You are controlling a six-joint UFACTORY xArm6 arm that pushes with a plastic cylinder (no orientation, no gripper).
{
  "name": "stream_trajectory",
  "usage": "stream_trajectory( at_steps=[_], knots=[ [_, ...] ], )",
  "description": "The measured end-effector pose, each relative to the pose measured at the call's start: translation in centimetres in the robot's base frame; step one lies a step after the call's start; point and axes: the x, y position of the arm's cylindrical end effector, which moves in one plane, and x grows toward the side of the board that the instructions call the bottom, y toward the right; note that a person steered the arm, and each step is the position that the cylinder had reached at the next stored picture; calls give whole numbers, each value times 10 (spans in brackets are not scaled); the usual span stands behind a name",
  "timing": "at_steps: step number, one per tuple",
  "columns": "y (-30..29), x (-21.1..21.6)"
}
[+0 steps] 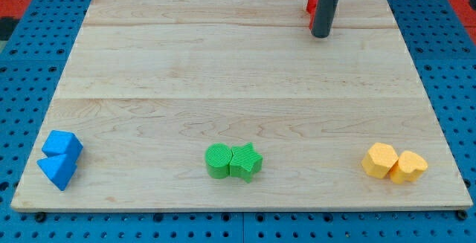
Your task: Move the blue triangle to the red circle
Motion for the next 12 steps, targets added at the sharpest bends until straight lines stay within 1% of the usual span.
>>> stream_trajectory(
  at_steps=[1, 3, 5, 6, 8, 9, 10, 11, 12],
  knots=[
    [-48, 51],
    [-208, 162],
    [-290, 290],
    [-326, 306],
    [-438, 305],
    [-433, 282],
    [-389, 263],
    [-361, 258],
    [-357, 277]
  ],
)
